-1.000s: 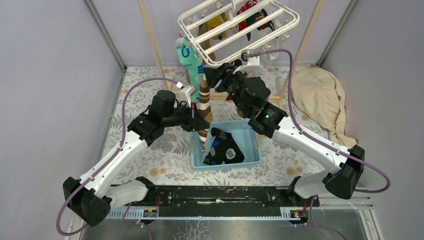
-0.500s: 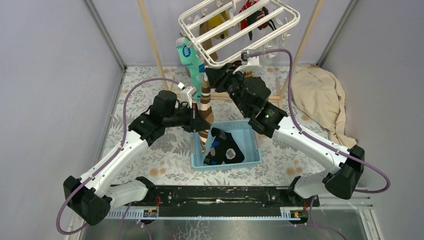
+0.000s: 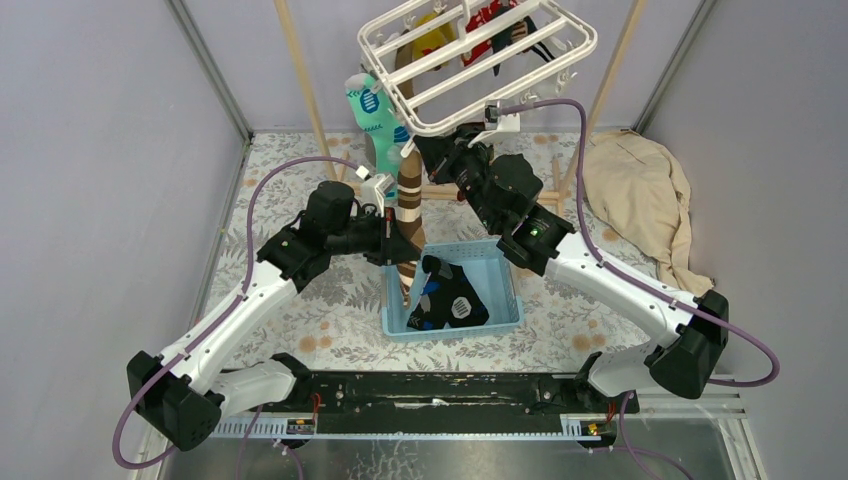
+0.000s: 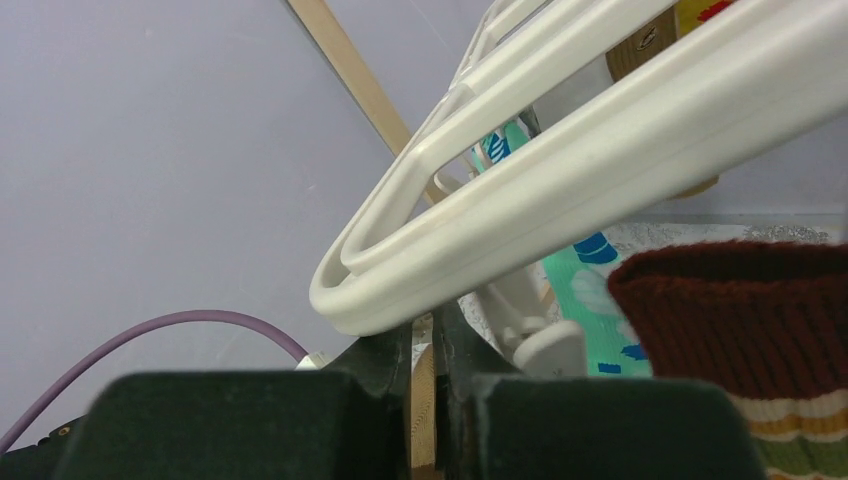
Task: Remove the socks clipped to the hanger
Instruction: Remove the sock from the hanger.
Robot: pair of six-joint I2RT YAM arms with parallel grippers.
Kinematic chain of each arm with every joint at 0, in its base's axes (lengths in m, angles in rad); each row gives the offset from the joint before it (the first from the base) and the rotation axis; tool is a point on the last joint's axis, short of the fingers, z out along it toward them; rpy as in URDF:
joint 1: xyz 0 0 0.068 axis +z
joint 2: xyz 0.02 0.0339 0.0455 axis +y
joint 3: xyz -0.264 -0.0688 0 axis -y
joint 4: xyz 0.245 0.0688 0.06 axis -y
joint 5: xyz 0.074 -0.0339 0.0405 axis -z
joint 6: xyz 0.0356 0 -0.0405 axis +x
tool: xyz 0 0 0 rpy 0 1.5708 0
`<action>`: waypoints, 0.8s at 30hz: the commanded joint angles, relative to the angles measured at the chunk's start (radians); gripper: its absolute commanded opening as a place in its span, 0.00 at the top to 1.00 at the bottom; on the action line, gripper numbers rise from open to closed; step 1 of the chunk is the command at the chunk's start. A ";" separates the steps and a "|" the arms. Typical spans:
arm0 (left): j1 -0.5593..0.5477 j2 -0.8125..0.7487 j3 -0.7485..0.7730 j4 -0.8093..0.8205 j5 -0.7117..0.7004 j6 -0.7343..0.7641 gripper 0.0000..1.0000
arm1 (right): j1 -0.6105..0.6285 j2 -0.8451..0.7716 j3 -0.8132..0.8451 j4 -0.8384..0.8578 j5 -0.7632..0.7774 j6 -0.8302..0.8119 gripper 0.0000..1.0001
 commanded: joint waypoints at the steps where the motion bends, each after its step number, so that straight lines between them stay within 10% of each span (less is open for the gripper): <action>1: -0.006 -0.008 -0.007 -0.001 0.020 0.010 0.96 | -0.021 -0.029 -0.007 0.052 0.028 0.010 0.97; 12: -0.008 -0.087 -0.036 -0.053 0.009 0.019 0.96 | -0.029 -0.042 -0.017 0.037 0.029 0.008 0.91; 24: -0.010 -0.071 -0.020 -0.040 0.041 -0.002 0.96 | -0.029 -0.072 -0.051 0.026 0.025 0.024 0.36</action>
